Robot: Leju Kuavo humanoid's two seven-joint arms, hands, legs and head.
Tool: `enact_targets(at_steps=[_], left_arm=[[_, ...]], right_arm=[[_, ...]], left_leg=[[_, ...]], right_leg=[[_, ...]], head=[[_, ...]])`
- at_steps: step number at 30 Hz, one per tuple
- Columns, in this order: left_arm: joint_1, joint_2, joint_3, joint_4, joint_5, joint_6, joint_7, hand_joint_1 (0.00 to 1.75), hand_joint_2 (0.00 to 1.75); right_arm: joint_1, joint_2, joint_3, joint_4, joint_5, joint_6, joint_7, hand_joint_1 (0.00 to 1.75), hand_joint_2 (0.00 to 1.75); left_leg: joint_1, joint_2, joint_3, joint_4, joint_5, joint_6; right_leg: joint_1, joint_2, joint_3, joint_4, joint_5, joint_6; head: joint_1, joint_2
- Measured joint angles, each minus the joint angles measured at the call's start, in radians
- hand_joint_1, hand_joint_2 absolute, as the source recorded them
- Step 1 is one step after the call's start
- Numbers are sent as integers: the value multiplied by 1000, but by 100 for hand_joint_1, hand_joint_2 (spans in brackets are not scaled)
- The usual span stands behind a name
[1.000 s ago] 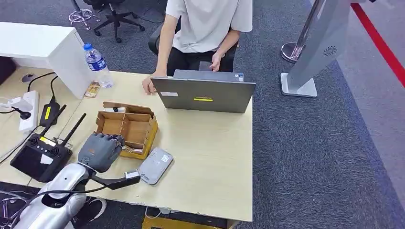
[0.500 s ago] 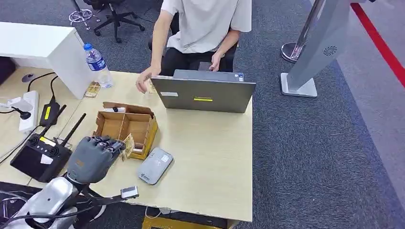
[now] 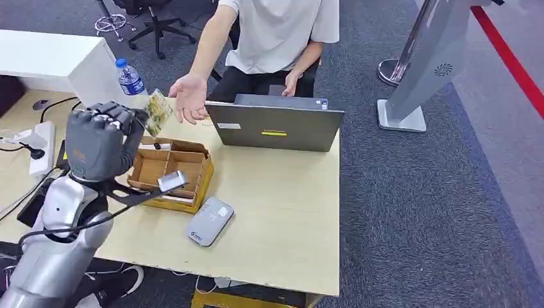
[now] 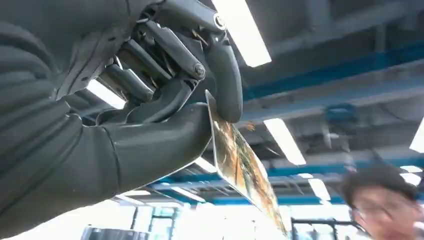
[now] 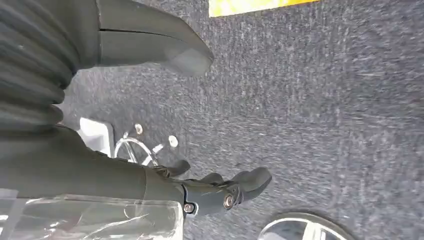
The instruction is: Pass the card to the sensor for recognition and then transmit it.
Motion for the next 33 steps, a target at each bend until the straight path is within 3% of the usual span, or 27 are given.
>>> enact_targets(at_steps=[8,14,15,33], left_arm=[[-280,-64,27,375,-12,24,6,175,175],[-365,-82,44,549,12,30,-1,175,175],[-367,-82,46,563,15,30,-2,0,175],[-365,-97,61,649,67,5,-21,0,175]], right_arm=[[-39,11,56,1,33,2,34,0,175],[-50,18,78,2,31,2,36,0,175],[-50,18,80,2,31,2,36,0,175],[-49,18,84,2,17,2,36,0,175]], left_leg=[[0,0,0,0,2,-1],[0,0,0,0,2,-1],[0,1,-1,0,2,-1],[0,0,-1,0,2,-1]], right_leg=[[0,1,0,1,1,1],[0,2,-1,1,1,1],[0,2,-1,1,1,1],[0,1,-1,0,1,1]], head=[[2,0],[1,0],[1,0],[1,0]])
